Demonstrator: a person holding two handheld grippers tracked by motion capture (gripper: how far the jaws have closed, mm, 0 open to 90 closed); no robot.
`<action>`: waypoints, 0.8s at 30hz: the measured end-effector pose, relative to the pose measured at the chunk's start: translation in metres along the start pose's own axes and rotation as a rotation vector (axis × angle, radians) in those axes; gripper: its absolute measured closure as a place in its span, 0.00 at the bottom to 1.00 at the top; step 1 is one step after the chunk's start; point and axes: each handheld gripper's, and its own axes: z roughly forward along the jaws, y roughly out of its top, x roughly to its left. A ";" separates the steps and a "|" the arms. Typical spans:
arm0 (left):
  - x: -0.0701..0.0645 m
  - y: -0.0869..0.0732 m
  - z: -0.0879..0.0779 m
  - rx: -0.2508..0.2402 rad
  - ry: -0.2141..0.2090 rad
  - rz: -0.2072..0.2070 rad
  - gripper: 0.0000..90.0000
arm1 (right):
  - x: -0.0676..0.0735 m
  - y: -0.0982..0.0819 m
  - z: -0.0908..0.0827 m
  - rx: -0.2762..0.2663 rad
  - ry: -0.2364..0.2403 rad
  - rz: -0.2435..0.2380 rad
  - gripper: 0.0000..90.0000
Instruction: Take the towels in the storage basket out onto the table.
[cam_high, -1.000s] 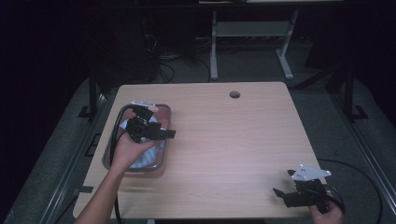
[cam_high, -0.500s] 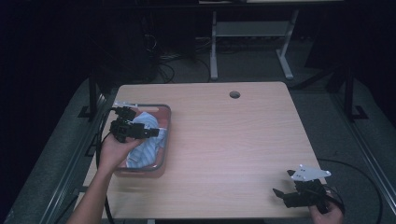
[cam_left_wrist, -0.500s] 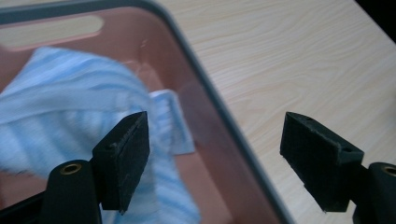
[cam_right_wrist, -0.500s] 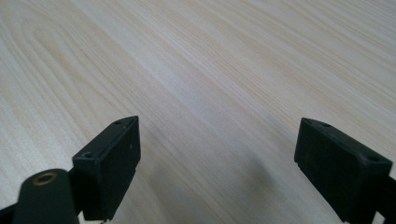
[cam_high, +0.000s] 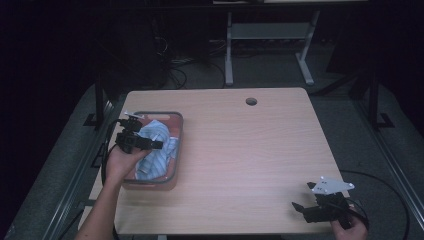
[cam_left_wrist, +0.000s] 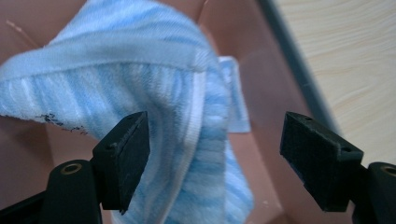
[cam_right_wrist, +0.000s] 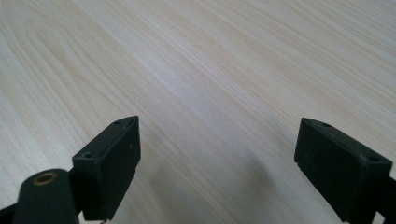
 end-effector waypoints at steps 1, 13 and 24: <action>0.000 0.000 0.003 0.018 0.017 -0.001 0.28 | 0.000 0.000 0.000 0.000 -0.001 0.002 0.15; -0.005 0.005 0.041 0.184 0.127 -0.019 0.41 | 0.001 0.001 0.001 -0.001 0.003 -0.003 0.15; -0.016 0.004 0.060 0.256 0.235 0.050 0.65 | 0.003 0.001 0.001 -0.005 0.006 -0.002 0.15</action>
